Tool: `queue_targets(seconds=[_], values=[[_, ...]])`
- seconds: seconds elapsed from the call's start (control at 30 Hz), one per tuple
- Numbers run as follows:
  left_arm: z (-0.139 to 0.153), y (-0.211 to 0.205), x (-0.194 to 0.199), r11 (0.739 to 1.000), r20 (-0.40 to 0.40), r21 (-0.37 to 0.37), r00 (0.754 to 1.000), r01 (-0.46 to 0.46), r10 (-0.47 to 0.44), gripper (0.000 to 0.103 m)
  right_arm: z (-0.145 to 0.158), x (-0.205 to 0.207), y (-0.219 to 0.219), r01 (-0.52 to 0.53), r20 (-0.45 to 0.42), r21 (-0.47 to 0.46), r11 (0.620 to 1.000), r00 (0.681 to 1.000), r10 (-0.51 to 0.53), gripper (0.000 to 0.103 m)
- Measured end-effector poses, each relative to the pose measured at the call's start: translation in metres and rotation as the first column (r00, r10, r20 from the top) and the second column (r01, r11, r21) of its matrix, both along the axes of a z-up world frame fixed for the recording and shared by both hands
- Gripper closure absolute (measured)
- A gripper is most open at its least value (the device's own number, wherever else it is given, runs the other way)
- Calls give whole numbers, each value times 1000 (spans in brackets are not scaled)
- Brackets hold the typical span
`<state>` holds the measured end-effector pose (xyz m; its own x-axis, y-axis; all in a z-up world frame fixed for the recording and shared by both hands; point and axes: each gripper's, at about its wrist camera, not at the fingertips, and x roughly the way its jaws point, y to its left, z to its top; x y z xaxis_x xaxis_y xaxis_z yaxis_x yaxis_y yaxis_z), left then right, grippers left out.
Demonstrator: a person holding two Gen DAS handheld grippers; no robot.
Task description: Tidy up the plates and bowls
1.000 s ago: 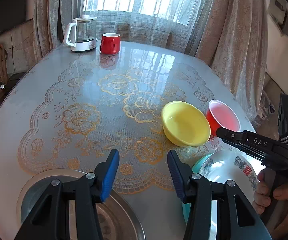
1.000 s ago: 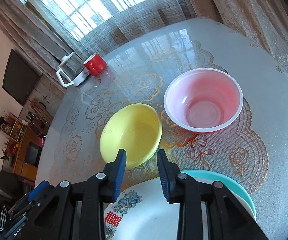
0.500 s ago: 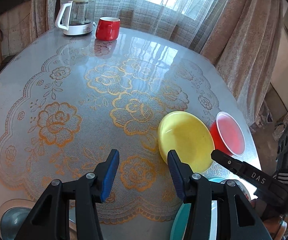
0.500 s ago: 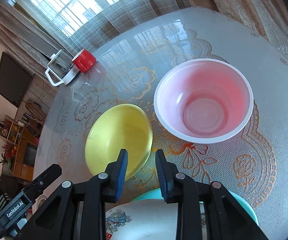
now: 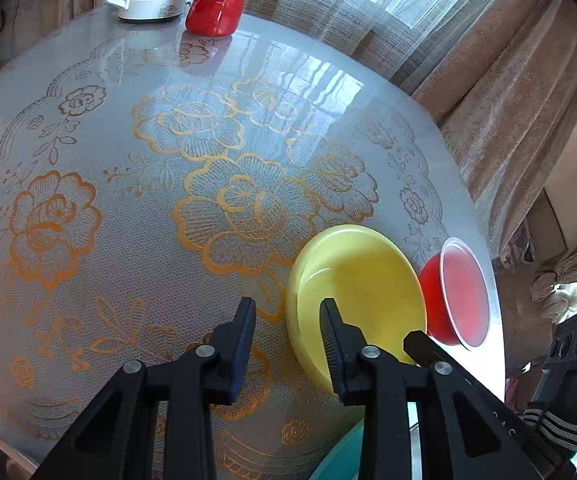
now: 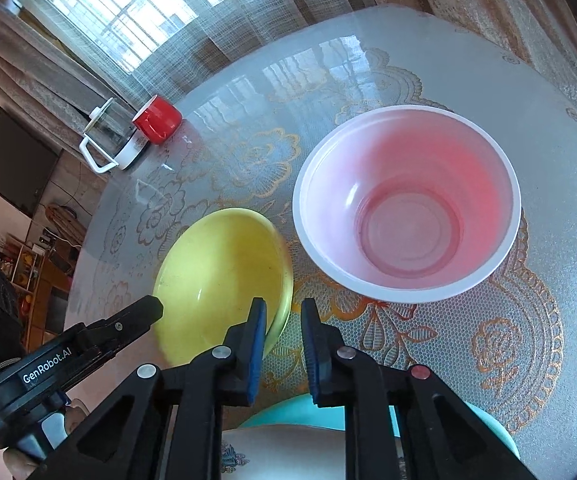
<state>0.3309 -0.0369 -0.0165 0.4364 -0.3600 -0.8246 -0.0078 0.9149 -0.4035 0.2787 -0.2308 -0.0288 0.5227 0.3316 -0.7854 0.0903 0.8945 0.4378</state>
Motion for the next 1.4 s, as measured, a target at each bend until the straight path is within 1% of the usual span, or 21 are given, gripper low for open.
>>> queue_targets(seconds=[0.03,0.07,0.13,0.27,0.33,0.37,0.4,0.47,0.5,0.57,0.6,0.63,0.73,0.8,0.87,0.93,1.1,1.2,1.33,1.4], values=[[-1,-2,-1,1000,-1,20,1000,9,-9,85,1,0,2,-7,3,-11,1000,1000,7,91],[0,-2,-3,999,4,30,1000,16,-16,88,3,0,4,-14,6,-23,1000,1000,14,91],[3,2,-8,999,20,34,1000,20,-21,89,5,1,7,-32,10,-25,999,999,32,90],[8,17,-15,999,15,43,1000,-4,3,89,4,1,17,-71,4,-27,997,997,71,90],[11,23,-17,998,11,62,1000,-24,23,89,4,3,22,-88,-2,-25,996,996,88,90],[13,25,-19,998,14,61,1000,-18,17,89,5,4,24,-95,1,-23,995,995,95,90],[15,26,-20,998,22,69,1000,-9,8,89,6,5,27,-100,2,-27,995,995,100,90],[15,26,-22,994,34,113,999,-14,10,89,5,6,31,-120,1,-33,992,993,121,90],[11,25,-20,993,26,121,1000,3,-6,89,3,8,33,-126,-7,-37,991,992,126,90],[3,23,-19,994,4,109,1000,29,-29,89,1,9,38,-133,-2,-53,990,991,133,90],[1,20,-19,993,8,113,999,38,-39,88,1,9,39,-138,-4,-55,989,990,137,90],[2,19,-21,991,24,124,998,47,-50,88,1,9,39,-137,-11,-62,989,991,136,90],[8,20,-30,993,67,99,996,60,-67,88,3,6,42,-133,-16,-92,987,991,133,90],[15,22,-39,992,89,103,993,68,-77,88,4,3,41,-133,-14,-87,987,991,132,90],[21,23,-46,991,114,120,990,65,-78,88,8,-1,43,-147,-6,-88,985,989,147,90],[25,27,-52,990,120,127,990,57,-73,88,13,-6,48,-167,6,-102,981,986,169,90],[30,41,-64,995,122,95,991,35,-46,88,24,-19,57,-206,38,-99,974,977,210,90],[34,44,-78,995,145,90,988,33,-46,88,31,-27,61,-223,52,-104,969,972,229,90],[43,50,-95,997,176,75,983,30,-43,88,39,-41,63,-236,75,-83,968,967,242,90],[47,51,-105,996,197,87,979,35,-51,88,43,-50,62,-240,86,-74,968,966,246,90]])
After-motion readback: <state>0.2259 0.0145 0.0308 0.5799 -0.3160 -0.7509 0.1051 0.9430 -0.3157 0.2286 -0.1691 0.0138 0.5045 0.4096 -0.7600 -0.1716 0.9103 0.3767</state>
